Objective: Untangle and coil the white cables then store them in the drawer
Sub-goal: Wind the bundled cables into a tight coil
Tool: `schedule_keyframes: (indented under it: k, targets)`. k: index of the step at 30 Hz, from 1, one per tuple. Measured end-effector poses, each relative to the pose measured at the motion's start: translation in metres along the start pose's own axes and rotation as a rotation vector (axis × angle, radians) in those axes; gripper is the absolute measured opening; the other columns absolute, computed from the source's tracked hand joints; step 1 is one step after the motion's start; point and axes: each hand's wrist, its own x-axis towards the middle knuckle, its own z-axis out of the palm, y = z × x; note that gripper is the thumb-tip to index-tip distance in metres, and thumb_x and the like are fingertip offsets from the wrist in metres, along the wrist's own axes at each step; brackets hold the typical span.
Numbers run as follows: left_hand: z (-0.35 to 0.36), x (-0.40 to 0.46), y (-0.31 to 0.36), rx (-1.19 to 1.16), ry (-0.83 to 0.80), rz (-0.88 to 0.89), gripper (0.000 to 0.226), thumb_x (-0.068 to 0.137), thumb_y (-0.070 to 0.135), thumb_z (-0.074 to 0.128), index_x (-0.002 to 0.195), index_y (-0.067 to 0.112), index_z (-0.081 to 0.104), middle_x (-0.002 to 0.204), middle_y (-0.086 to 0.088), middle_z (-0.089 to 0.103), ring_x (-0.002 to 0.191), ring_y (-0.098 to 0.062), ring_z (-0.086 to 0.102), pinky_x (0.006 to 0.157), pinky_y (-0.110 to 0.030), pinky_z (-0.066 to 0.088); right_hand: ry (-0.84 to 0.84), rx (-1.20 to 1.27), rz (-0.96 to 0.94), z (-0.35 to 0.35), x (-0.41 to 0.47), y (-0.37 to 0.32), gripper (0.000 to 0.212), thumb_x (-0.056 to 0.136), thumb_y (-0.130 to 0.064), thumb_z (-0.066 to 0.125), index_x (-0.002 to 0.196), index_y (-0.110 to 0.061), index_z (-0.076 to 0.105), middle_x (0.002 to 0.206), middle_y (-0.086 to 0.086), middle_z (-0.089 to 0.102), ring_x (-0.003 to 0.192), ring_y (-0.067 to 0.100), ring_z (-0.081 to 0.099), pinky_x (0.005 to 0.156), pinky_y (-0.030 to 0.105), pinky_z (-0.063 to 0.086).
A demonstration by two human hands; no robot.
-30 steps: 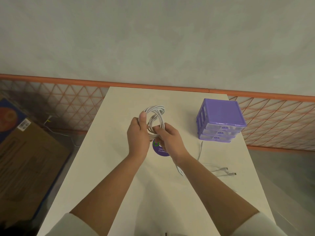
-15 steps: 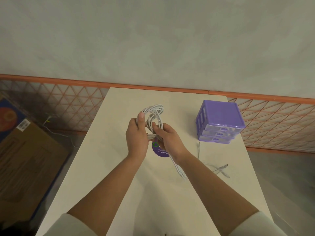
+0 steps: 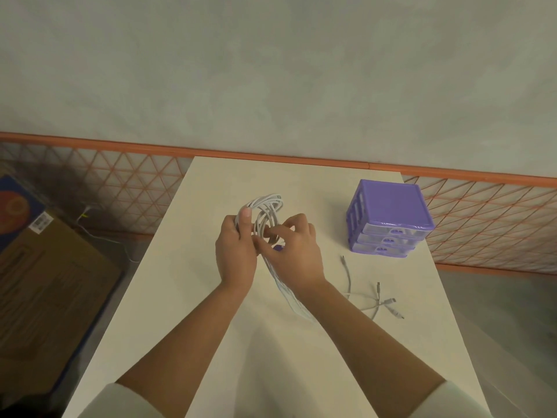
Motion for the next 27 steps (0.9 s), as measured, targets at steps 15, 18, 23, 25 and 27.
schedule_keyframes:
  k: [15, 18, 23, 25, 27]
  targets:
    - [0.001, 0.003, -0.016, 0.126, 0.004, -0.011, 0.059, 0.093, 0.063, 0.040, 0.077, 0.008, 0.051, 0.066, -0.004, 0.056, 0.072, -0.031, 0.060, 0.068, -0.052, 0.054, -0.490, 0.917, 0.663, -0.018, 0.017, -0.007, 0.019, 0.093, -0.031, 0.063, 0.079, -0.021, 0.073, 0.089, -0.006, 0.066, 0.084, 0.012, 0.052, 0.080, 0.027, 0.035]
    - [-0.006, 0.006, -0.025, 0.176, 0.001, -0.012, 0.064, 0.090, 0.068, 0.037, 0.080, 0.007, 0.053, 0.068, -0.005, 0.058, 0.072, -0.033, 0.060, 0.066, -0.053, 0.054, -0.679, 1.141, 0.870, -0.033, 0.026, -0.006, 0.022, 0.089, -0.034, 0.062, 0.071, -0.023, 0.067, 0.083, -0.008, 0.061, 0.078, 0.012, 0.052, 0.080, 0.029, 0.034]
    - [-0.019, 0.017, -0.032, 0.264, 0.021, 0.065, 0.061, 0.094, 0.060, 0.038, 0.081, 0.001, 0.052, 0.065, -0.005, 0.056, 0.071, -0.035, 0.058, 0.064, -0.044, 0.050, -0.609, 0.887, 0.660, -0.029, 0.028, -0.001, 0.019, 0.066, -0.030, 0.081, 0.075, -0.018, 0.069, 0.090, -0.002, 0.064, 0.092, 0.019, 0.055, 0.080, 0.027, 0.043]
    - [-0.019, 0.020, -0.028, 0.292, 0.039, 0.084, 0.056, 0.097, 0.055, 0.039, 0.083, 0.001, 0.051, 0.065, -0.002, 0.053, 0.070, -0.034, 0.056, 0.061, -0.040, 0.044, -0.434, 0.775, 0.515, -0.016, 0.023, -0.004, 0.012, 0.079, -0.016, 0.076, 0.075, -0.018, 0.065, 0.072, -0.006, 0.061, 0.074, 0.015, 0.056, 0.071, 0.025, 0.047]
    - [-0.018, 0.023, -0.025, 0.320, 0.064, 0.098, 0.055, 0.097, 0.054, 0.037, 0.084, 0.003, 0.051, 0.067, -0.002, 0.054, 0.070, -0.032, 0.056, 0.060, -0.039, 0.042, -0.291, 0.808, 0.440, -0.010, 0.018, -0.008, 0.004, 0.086, -0.010, 0.069, 0.088, -0.012, 0.071, 0.068, -0.007, 0.061, 0.069, 0.014, 0.056, 0.072, 0.025, 0.051]
